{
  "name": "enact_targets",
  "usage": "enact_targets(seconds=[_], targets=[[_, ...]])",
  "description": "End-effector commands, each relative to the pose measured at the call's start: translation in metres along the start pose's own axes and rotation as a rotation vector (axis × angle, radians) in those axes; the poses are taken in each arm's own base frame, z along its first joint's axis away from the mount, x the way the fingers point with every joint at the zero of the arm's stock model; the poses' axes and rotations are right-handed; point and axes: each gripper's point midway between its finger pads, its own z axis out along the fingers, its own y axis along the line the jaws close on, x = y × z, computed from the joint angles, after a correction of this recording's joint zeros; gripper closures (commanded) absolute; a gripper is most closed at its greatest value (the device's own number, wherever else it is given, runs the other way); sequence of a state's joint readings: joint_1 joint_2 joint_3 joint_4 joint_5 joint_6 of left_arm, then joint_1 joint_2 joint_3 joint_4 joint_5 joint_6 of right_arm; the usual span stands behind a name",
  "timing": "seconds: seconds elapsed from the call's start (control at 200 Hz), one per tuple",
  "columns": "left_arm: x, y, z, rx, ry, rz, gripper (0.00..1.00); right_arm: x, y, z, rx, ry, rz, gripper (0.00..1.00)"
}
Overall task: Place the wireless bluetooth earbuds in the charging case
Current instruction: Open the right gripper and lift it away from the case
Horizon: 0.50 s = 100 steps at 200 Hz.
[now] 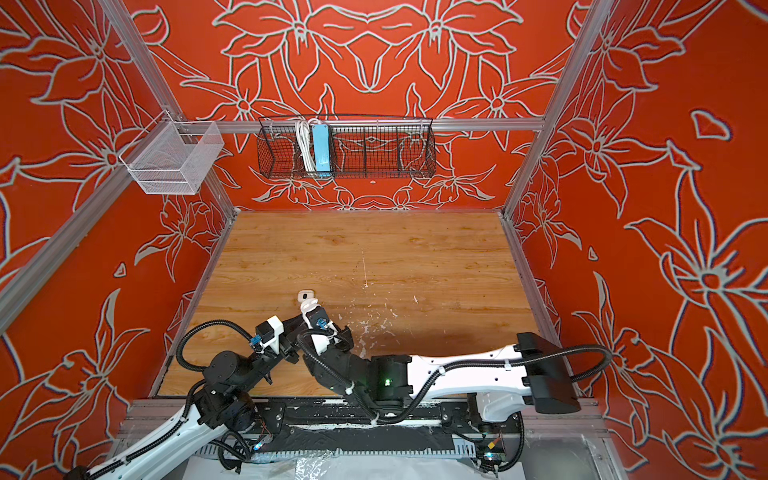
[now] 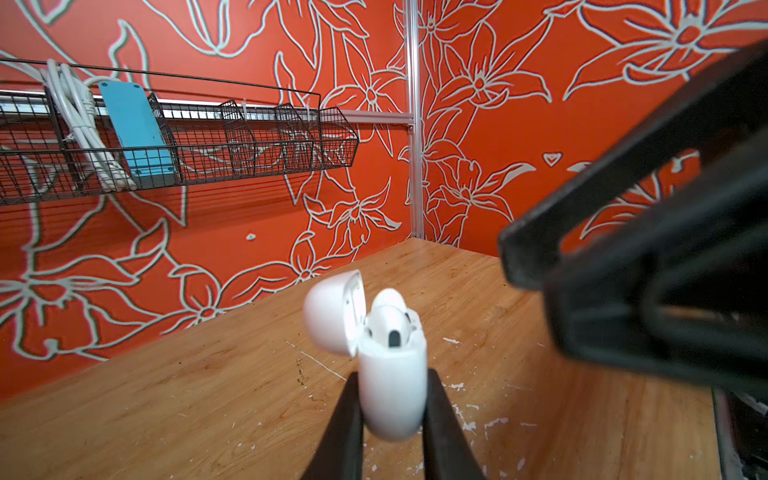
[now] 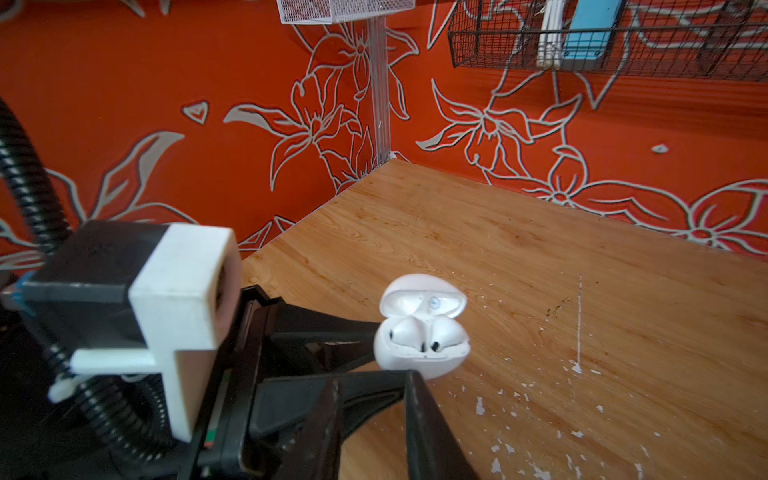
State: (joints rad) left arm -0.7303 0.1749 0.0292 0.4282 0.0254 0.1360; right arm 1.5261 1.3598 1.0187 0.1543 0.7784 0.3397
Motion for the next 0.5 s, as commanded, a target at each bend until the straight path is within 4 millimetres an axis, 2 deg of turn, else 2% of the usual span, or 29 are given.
enact_targets(seconds=[0.0, 0.15, 0.295, 0.39, 0.495], targets=[[-0.023, -0.018, 0.0, 0.103, -0.075, 0.035, 1.0, -0.027, -0.033, -0.016, 0.051, -0.032, 0.026, 0.72], [-0.028, -0.047, 0.0, 0.276, -0.094, 0.078, 1.0, -0.031, -0.073, -0.023, 0.056, 0.016, 0.062, 0.73], [-0.031, -0.073, -0.001, 0.445, -0.092, 0.113, 1.0, -0.017, -0.098, -0.017, 0.018, 0.12, 0.104, 0.73], [-0.029, -0.084, -0.001, 0.516, -0.075, 0.117, 1.0, -0.004, -0.103, -0.012, -0.008, 0.185, 0.095, 0.73], [-0.025, -0.09, 0.001, 0.562, -0.054, 0.12, 1.0, 0.008, -0.097, -0.006, -0.051, 0.241, 0.063, 0.73]])
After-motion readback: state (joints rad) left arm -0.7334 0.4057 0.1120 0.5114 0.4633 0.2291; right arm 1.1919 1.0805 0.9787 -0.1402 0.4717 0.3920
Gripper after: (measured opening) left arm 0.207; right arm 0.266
